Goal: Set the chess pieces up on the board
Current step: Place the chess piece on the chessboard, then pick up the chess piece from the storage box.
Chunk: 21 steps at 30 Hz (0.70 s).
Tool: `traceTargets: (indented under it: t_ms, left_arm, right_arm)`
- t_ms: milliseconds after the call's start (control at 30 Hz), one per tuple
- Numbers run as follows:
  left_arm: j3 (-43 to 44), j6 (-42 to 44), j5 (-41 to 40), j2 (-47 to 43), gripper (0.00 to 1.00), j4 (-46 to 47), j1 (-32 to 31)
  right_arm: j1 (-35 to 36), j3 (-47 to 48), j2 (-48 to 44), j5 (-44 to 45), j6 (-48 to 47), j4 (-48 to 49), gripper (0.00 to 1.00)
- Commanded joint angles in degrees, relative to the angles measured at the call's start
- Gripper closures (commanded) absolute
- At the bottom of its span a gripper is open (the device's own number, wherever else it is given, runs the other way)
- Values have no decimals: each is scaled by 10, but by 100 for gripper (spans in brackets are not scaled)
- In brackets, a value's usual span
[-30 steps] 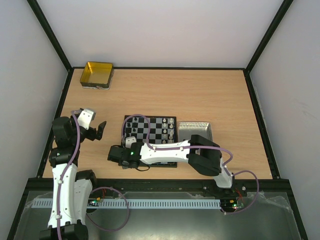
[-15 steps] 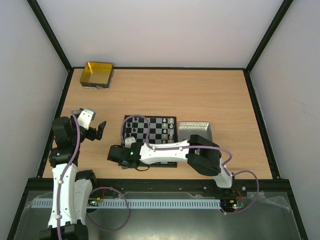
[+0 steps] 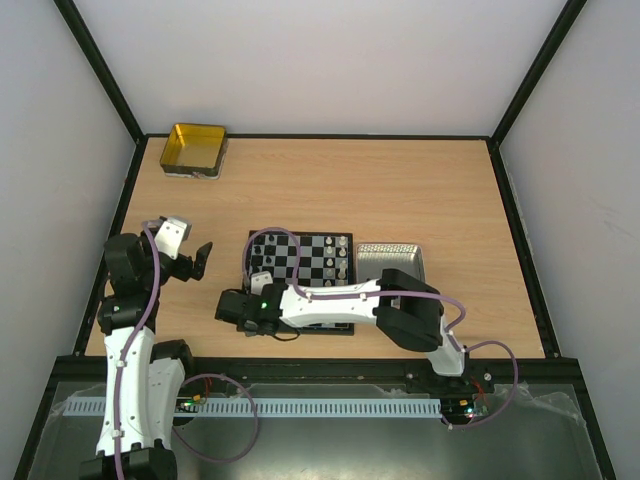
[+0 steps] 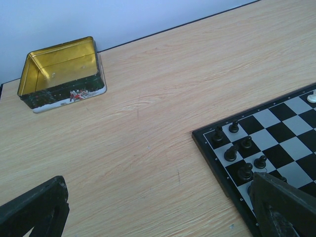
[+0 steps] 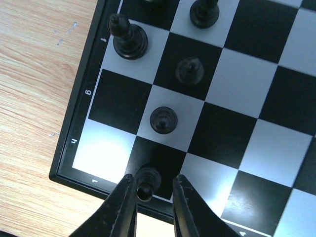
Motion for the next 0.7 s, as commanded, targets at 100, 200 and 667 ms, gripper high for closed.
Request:
traceTargets:
  t_ms: [100,200,667]
  left_arm:
    - [-6,3,8,-2,1,-3,3]
    - [-6,3,7,-3,1,-4,3]
    - [-5,4,9,-2,1,-4,5]
  right_arm:
    - [-10,36,-66,61,0,-68,79]
    - [-29,-12,-122,84,11,-76,79]
    - [-261,-324,-401,63,-11,-28,74]
